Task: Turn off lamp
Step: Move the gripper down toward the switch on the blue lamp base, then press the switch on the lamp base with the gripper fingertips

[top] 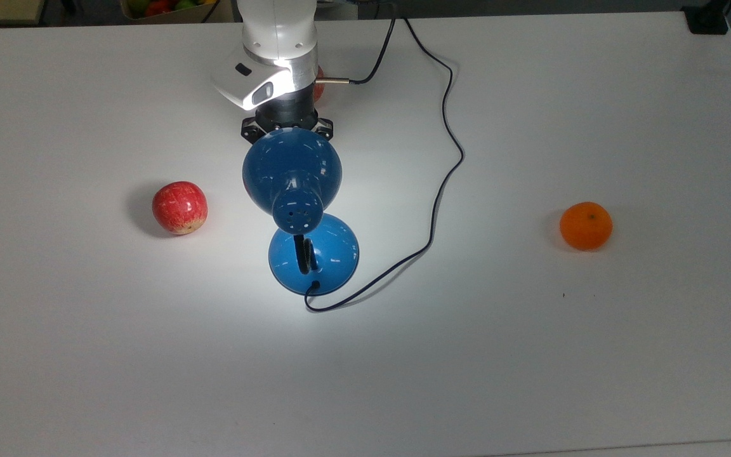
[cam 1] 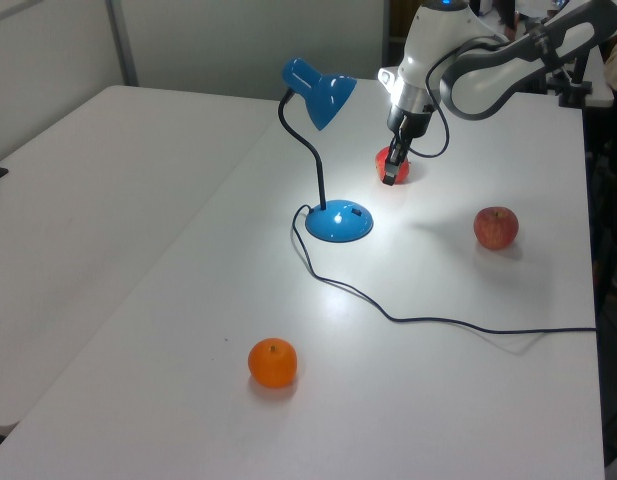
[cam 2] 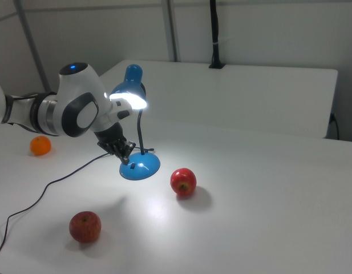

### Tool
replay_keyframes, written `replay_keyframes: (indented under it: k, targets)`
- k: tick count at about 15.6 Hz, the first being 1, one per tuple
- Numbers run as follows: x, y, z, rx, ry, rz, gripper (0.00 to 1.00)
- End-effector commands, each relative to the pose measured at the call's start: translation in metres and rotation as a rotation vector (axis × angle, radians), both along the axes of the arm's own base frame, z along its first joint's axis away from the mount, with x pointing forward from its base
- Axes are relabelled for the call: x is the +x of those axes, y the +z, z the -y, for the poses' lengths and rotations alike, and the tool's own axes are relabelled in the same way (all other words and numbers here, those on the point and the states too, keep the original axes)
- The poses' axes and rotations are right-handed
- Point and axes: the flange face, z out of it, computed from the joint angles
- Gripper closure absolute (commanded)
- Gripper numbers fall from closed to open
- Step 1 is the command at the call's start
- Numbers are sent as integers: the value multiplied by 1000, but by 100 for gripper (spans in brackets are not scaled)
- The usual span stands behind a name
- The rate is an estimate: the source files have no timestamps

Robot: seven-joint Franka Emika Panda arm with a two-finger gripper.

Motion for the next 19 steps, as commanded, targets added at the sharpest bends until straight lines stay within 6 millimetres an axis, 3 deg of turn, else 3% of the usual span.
replay_keyframes:
  k: [1, 8, 19]
  targets:
    - [1, -15, -14, 33, -59, 35, 100]
    - [14, -49, -32, 9, 7, 92, 100]
    - [26, -62, -35, 17, 20, 147, 100]
